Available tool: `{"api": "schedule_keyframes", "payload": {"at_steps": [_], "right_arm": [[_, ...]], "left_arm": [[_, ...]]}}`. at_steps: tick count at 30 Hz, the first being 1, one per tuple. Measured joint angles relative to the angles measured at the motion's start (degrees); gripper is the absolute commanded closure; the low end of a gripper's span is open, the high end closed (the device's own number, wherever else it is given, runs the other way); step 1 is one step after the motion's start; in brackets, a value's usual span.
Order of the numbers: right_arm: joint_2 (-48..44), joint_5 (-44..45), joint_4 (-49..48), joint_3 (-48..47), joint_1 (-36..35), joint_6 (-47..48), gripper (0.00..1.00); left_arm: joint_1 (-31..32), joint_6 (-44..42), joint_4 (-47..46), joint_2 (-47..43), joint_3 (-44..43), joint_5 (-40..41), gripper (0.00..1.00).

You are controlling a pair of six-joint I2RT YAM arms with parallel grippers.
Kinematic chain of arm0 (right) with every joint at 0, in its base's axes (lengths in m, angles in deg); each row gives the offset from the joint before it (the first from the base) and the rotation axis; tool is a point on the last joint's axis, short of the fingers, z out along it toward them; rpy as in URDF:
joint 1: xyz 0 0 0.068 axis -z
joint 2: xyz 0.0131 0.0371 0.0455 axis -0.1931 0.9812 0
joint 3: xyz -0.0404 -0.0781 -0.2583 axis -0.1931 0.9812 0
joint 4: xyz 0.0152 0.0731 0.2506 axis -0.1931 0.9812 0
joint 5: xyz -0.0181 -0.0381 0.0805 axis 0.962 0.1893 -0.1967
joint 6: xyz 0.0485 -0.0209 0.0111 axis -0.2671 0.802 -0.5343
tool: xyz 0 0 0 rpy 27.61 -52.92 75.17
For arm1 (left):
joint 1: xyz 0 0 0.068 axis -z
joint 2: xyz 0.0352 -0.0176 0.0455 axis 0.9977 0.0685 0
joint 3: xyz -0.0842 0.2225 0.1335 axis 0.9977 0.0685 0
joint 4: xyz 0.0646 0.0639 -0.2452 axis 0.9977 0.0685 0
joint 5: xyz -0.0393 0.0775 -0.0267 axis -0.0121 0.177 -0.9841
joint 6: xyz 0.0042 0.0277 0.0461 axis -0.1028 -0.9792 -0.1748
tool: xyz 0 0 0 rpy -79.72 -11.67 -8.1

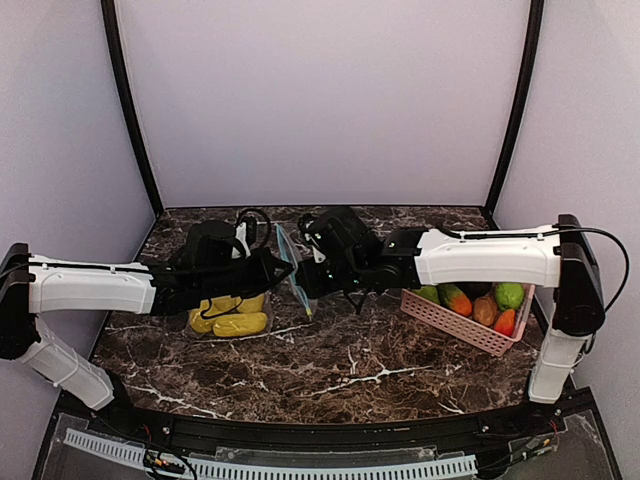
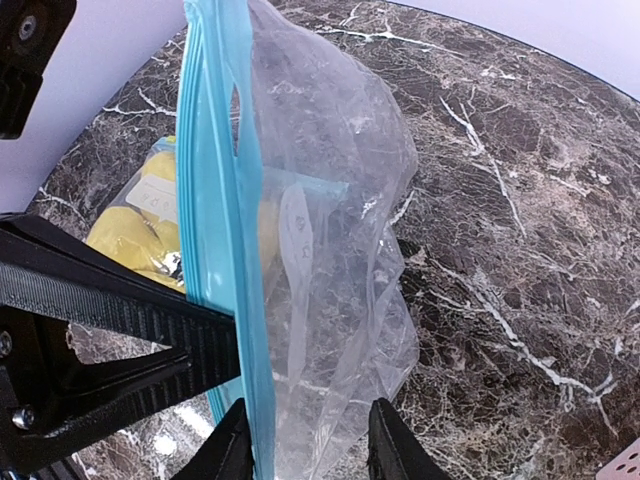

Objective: Place the food in the zip-top bag and seal the zipper
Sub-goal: Pass from the left arm to the right

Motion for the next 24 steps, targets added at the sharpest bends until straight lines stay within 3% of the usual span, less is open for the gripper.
{"api": "schedule_keyframes", "payload": {"at_steps": [4,14,20,22,24], "right_arm": [[0.6,0.9,0.4,-0.5,0.0,0.0,0.68],[2.7,3.3,2.5,-0.8,0.0,-0.9,0.99],[2.7,3.8,2.7,-0.8,0.1,0.6,1.00],[2.7,3.3,2.8,-0.9,0.1,2.1,1.00],[2.7,2.8,3.4,-1.3,0.1,3.7,1.00]], "left_arm": [[0.0,0.0,-0.3,0.0,0.3,0.6,0.99],[0.0,-0.1,-0.5,-3.2,3.8,2.8,0.99],[0.0,-2.5,5.5,-7.0,5.5,5.5,0.99],[0.0,-3.9,8.1,-7.4,5.4,5.9,0.92],[0.0,-5.7,10.9,-7.5,5.4,6.2,0.78]]}}
